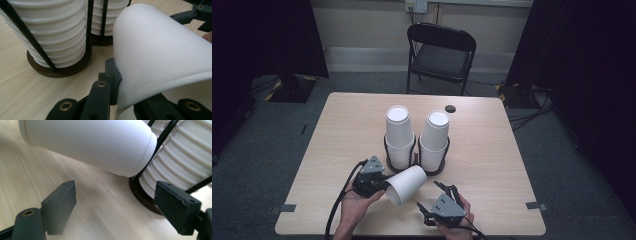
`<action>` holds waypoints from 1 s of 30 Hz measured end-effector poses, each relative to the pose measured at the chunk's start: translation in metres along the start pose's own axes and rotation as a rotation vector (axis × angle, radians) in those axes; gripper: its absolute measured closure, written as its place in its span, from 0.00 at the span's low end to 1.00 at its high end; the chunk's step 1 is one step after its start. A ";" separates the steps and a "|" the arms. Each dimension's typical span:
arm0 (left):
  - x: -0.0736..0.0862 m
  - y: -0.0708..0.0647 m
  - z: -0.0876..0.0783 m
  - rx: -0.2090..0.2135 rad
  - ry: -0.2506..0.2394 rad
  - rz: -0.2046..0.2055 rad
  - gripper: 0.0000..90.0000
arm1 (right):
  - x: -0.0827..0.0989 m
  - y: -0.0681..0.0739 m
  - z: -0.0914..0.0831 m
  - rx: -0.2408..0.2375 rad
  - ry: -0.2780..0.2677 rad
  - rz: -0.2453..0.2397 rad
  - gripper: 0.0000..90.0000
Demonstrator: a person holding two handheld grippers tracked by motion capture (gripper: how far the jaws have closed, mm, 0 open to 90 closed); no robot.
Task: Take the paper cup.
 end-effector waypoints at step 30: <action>-0.013 -0.017 0.010 0.142 0.194 0.058 0.95 | -0.015 0.021 0.019 0.163 0.098 -0.438 0.14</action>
Point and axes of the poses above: each handheld gripper's, and its own axes: z roughly forward along the jaws, x roughly out of its underside, y roughly to its left, the point moved 4 cm from there along z, roughly forward along the jaws, and after that the axes turned 7 degrees about -x, right-handed, at the moved point
